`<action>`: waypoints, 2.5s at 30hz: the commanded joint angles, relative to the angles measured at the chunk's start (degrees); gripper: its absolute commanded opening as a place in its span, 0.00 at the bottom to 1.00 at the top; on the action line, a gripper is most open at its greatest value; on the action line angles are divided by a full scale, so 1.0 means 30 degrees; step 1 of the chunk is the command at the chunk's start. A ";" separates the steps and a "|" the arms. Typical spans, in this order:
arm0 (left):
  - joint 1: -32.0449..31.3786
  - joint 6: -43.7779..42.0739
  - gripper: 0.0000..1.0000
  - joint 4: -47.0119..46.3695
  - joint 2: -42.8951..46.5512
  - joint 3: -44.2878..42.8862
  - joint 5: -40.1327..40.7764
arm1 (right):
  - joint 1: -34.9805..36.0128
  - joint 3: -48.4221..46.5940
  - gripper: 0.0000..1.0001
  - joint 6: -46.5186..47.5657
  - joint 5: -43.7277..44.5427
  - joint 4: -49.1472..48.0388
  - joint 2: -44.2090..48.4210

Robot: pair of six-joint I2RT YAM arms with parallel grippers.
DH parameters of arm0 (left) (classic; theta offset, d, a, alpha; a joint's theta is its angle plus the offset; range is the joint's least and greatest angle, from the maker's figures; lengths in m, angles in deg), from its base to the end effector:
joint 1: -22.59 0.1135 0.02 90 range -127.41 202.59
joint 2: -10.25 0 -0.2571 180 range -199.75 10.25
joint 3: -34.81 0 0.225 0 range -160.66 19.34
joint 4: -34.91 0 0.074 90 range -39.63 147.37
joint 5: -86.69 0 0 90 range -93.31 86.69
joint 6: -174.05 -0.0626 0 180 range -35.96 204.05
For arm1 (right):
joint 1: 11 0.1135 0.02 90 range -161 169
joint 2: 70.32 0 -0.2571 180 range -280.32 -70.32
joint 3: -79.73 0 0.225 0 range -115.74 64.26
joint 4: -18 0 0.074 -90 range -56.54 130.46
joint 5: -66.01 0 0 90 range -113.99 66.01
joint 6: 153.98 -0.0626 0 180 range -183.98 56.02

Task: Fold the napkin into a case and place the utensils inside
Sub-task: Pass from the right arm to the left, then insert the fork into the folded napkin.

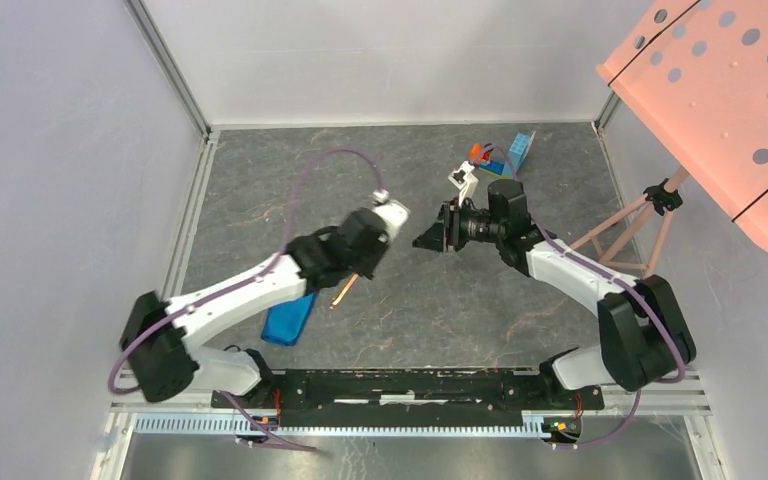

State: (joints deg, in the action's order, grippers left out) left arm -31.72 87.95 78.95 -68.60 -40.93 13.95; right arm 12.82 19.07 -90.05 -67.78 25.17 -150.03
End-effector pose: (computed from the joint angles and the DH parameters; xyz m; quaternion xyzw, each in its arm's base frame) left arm 0.1819 -0.2214 0.2555 0.3423 0.8561 -0.0536 0.3835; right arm 0.2512 0.1582 0.2404 -0.1815 0.7915 0.4938 0.3109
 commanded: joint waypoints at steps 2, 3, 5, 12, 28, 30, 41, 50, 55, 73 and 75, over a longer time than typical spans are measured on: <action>0.4440 -0.1271 0.02 -0.1118 0.4331 0.2056 -0.1494 | 0.0408 0.0404 0.54 -0.3977 0.1518 -0.6606 -0.2307; 0.5535 -0.1780 0.02 -0.1197 0.5019 0.2396 -0.1780 | 0.0700 0.0210 0.54 -0.4298 0.1580 -0.7255 -0.2962; 0.7657 -0.2341 0.02 -0.1822 0.5821 0.3204 -0.2969 | 0.1668 -0.0650 0.55 -0.4932 0.1504 -0.8427 -0.4792; 1.2457 -0.2177 0.02 -0.3969 0.3440 0.2586 -0.7101 | 0.5046 -0.3056 0.54 -0.9917 0.2176 -1.5692 -1.1541; 1.3033 -0.2858 0.02 -0.9689 -0.0500 0.3699 -0.8027 | 0.7643 -0.7377 0.46 -1.0956 0.5204 -1.4536 -1.7148; 1.3044 -0.2861 0.02 -0.9989 -0.0736 0.3797 -0.8011 | 0.7645 -0.7579 0.43 -1.0976 0.5300 -1.4449 -1.7386; 1.3065 -0.2989 0.02 -1.0489 -0.0548 0.5288 -0.7709 | 0.7757 -0.8654 0.29 -1.1140 0.5761 -1.4039 -1.8354; 1.3062 -0.2746 0.02 -0.9674 -0.0306 0.5486 -0.7284 | 0.7838 -0.8992 0.14 -1.1428 0.5969 -1.4770 -1.8920; 1.3058 -0.2545 0.02 -0.8238 0.0008 0.5292 -0.6999 | 0.7868 -0.9063 0.01 -1.1630 0.6019 -1.5278 -1.9163; 1.3091 -0.0627 0.04 -0.5074 0.0689 0.5713 -0.6240 | 0.7858 -0.8878 0.00 -1.1252 0.6536 -1.5077 -1.8756; 1.3089 -0.0514 0.05 -0.4971 0.0764 0.5868 -0.6302 | 0.7841 -0.8789 0.00 -1.1250 0.6649 -1.5040 -1.8697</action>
State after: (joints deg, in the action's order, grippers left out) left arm 7.14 83.82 62.82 -68.23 -24.10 -5.90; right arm 36.05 -6.65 -124.62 -49.53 -18.79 -206.26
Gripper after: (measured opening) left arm 0.055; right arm 0.006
